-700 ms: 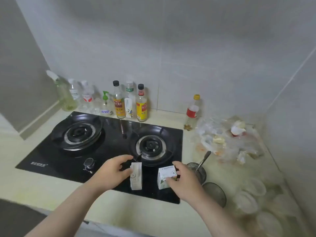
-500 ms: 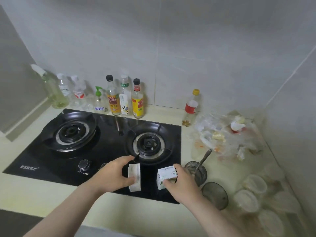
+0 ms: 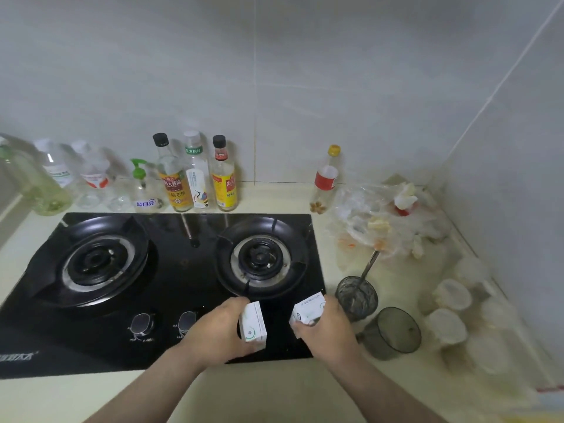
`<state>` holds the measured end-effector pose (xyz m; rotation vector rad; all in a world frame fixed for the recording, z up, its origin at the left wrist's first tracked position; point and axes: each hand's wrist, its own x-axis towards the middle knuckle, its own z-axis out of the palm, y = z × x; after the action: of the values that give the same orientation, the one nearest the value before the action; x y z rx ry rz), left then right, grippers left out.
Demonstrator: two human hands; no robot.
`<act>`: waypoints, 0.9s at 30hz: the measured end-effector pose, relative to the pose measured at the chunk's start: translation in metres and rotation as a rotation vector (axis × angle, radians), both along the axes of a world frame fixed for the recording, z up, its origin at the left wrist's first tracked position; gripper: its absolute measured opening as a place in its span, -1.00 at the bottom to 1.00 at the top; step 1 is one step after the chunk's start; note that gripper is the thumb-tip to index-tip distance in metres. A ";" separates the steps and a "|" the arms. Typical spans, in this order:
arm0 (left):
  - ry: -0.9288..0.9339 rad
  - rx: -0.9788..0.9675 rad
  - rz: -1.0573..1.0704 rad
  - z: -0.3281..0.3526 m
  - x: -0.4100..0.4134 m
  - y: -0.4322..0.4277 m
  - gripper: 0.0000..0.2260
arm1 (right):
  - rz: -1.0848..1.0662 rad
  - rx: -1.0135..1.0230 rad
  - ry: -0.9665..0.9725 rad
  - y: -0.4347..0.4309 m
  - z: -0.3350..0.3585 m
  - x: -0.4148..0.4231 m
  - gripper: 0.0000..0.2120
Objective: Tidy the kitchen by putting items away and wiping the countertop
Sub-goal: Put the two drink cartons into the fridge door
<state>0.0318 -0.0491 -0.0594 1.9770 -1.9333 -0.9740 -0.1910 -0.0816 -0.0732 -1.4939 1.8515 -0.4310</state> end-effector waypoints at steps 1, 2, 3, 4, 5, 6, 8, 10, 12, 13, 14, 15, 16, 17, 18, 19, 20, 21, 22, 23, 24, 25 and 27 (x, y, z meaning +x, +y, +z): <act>0.031 0.000 0.020 0.000 0.000 -0.001 -0.47 | -0.011 -0.004 -0.020 0.001 0.004 0.001 -0.51; 0.064 0.003 0.037 -0.001 0.000 -0.002 -0.50 | -0.005 -0.002 -0.042 0.003 0.008 0.000 -0.55; 0.099 0.013 0.051 -0.001 0.001 -0.004 -0.53 | 0.007 0.008 -0.065 0.004 0.012 -0.002 -0.58; 0.132 0.015 0.060 -0.001 0.001 -0.005 -0.55 | 0.022 0.009 -0.083 0.005 0.014 -0.004 -0.59; 0.159 0.016 0.069 -0.001 0.002 -0.007 -0.57 | 0.036 0.004 -0.095 0.006 0.017 -0.007 -0.60; 0.182 0.009 0.078 0.000 0.003 -0.009 -0.59 | 0.047 -0.004 -0.103 0.006 0.018 -0.009 -0.63; 0.239 -0.012 0.109 0.000 0.005 -0.012 -0.59 | 0.075 -0.010 -0.130 0.006 0.022 -0.012 -0.61; 0.307 -0.024 0.150 0.004 0.005 -0.015 -0.55 | 0.096 0.002 -0.193 0.002 0.025 -0.017 -0.49; 0.359 -0.022 0.201 0.012 0.003 -0.016 -0.50 | 0.104 0.034 -0.261 -0.003 0.030 -0.022 -0.37; 0.379 -0.022 0.222 0.015 0.001 -0.017 -0.48 | 0.106 0.043 -0.285 -0.006 0.034 -0.026 -0.34; 0.396 -0.025 0.238 0.018 -0.002 -0.018 -0.47 | 0.111 0.045 -0.298 -0.009 0.038 -0.029 -0.32; 0.405 -0.028 0.252 0.021 -0.005 -0.018 -0.47 | 0.119 0.043 -0.310 -0.012 0.042 -0.034 -0.32; 0.412 -0.032 0.262 0.024 -0.009 -0.017 -0.48 | 0.120 0.043 -0.320 -0.015 0.046 -0.038 -0.34; 0.414 -0.037 0.270 0.028 -0.011 -0.016 -0.49 | 0.130 0.036 -0.334 -0.017 0.051 -0.041 -0.36; 0.414 -0.046 0.282 0.032 -0.014 -0.015 -0.51 | 0.144 0.027 -0.346 -0.020 0.056 -0.045 -0.39; 0.413 -0.059 0.295 0.037 -0.018 -0.013 -0.51 | 0.166 0.014 -0.359 -0.023 0.061 -0.049 -0.42; 0.409 -0.074 0.311 0.042 -0.022 -0.011 -0.51 | 0.185 0.004 -0.371 -0.025 0.064 -0.055 -0.44; 0.406 -0.088 0.329 0.047 -0.028 -0.010 -0.51 | 0.209 -0.006 -0.381 -0.027 0.066 -0.061 -0.46; 0.406 -0.103 0.357 0.052 -0.034 -0.007 -0.52 | 0.235 -0.016 -0.392 -0.029 0.069 -0.067 -0.47; 0.406 -0.119 0.393 0.056 -0.038 -0.004 -0.54 | 0.259 -0.026 -0.404 -0.032 0.070 -0.072 -0.48; 0.406 -0.134 0.422 0.059 -0.043 -0.001 -0.55 | 0.277 -0.031 -0.417 -0.034 0.072 -0.077 -0.48; 0.406 -0.148 0.450 0.062 -0.049 0.002 -0.56 | 0.295 -0.038 -0.428 -0.036 0.073 -0.082 -0.47; 0.417 -0.183 0.510 0.068 -0.062 0.009 -0.54 | 0.334 -0.048 -0.465 -0.037 0.076 -0.093 -0.46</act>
<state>-0.0306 -0.0400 0.0085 1.8390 -1.1731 -0.9299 -0.2839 -0.1190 0.0032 -1.5420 1.2155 -0.6021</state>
